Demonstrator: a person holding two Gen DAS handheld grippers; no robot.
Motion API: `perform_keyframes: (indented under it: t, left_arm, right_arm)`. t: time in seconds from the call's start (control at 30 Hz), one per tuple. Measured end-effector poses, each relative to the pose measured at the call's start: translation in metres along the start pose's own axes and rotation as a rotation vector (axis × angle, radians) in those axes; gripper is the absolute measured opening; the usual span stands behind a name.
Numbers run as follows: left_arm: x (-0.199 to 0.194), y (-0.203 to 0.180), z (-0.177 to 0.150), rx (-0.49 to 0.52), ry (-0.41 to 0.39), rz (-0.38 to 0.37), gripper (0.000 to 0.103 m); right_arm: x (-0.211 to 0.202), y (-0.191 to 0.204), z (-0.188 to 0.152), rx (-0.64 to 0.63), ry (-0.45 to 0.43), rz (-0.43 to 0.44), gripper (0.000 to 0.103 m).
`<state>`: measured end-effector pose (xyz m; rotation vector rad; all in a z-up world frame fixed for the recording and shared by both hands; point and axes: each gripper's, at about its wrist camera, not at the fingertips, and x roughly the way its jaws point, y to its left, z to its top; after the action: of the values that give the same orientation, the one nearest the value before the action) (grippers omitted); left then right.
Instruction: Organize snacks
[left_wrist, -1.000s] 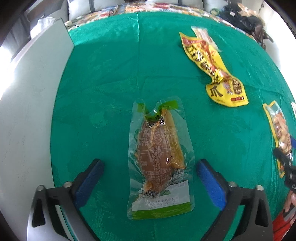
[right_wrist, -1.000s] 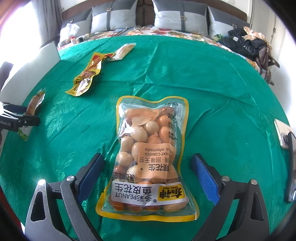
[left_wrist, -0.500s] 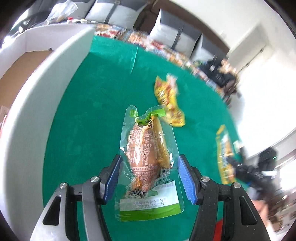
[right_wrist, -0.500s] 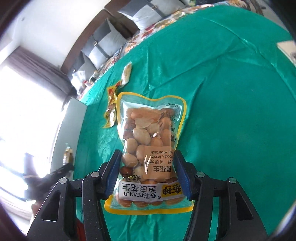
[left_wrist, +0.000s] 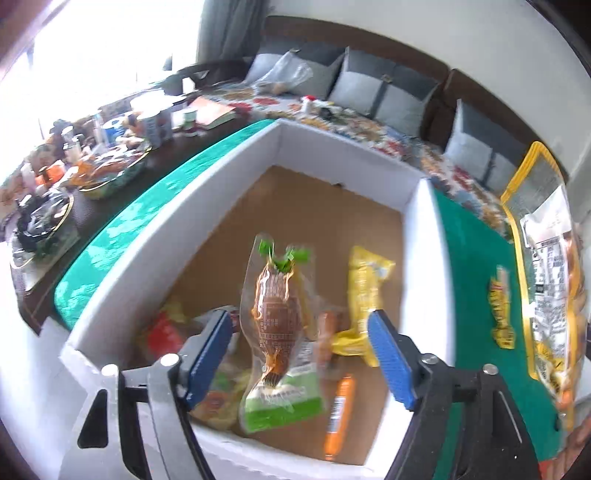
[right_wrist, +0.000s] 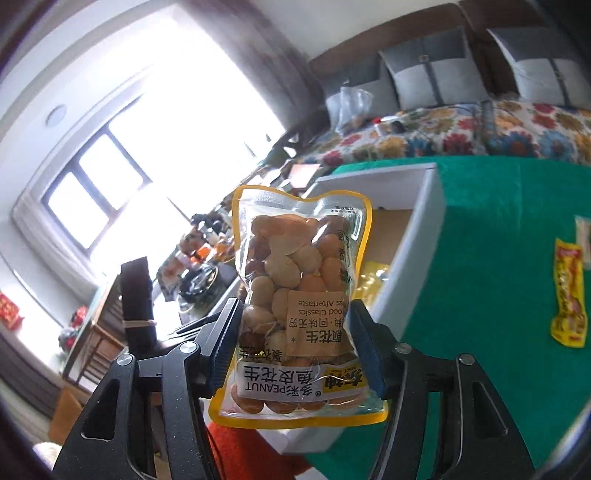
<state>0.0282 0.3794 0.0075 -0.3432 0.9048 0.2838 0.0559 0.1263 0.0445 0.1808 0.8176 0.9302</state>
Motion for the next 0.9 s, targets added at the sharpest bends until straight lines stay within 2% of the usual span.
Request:
perform_keyframes:
  t: [0.07,0.17,0.23,0.3,0.4,0.47,0.57,0.63,0.7,0.77,0.83,0.9]
  left_arm:
    - [0.005,0.021,-0.011,-0.035,0.012,0.057,0.081]
    - [-0.004,0.037,-0.027,-0.085,-0.004,0.037,0.081]
    - [-0.011,0.028,-0.039,-0.078,-0.013,0.018,0.081]
    - [-0.02,0.006,-0.039,-0.037,-0.029,-0.009,0.082]
    - [-0.03,-0.049,-0.039,0.063,-0.051,-0.069,0.09]
    - [-0.035,-0.087,-0.041,0.123,-0.054,-0.112,0.095]
    - [-0.035,-0.137,-0.05,0.206,-0.048,-0.146,0.095]
    - [-0.034,-0.165,-0.056,0.258,-0.047,-0.143,0.095]
    - [-0.034,-0.187,-0.061,0.3,-0.055,-0.134,0.095]
    - [-0.034,-0.203,-0.065,0.33,-0.062,-0.125,0.095]
    - [-0.034,-0.216,-0.067,0.348,-0.063,-0.116,0.095]
    - [-0.034,-0.222,-0.068,0.356,-0.063,-0.111,0.095]
  right_arm:
    - [0.019,0.006,-0.004,0.004,0.05,0.006,0.075]
    - [0.01,-0.011,-0.022,-0.009,0.04,-0.047,0.075]
    - [-0.005,-0.037,-0.043,-0.03,0.039,-0.13,0.077]
    - [-0.029,-0.075,-0.069,-0.063,0.047,-0.256,0.077]
    - [-0.058,-0.151,-0.104,-0.098,0.089,-0.495,0.077]
    - [-0.091,-0.2,-0.13,-0.077,0.101,-0.643,0.077]
    - [-0.153,-0.258,-0.161,0.014,0.051,-0.821,0.077]
    - [-0.19,-0.284,-0.177,0.092,-0.004,-0.903,0.077]
    - [-0.221,-0.303,-0.18,0.227,-0.051,-0.927,0.077]
    - [-0.25,-0.312,-0.175,0.348,-0.165,-0.9,0.077]
    - [-0.264,-0.315,-0.168,0.379,-0.236,-0.914,0.077]
    - [-0.263,-0.318,-0.159,0.384,-0.248,-0.92,0.077]
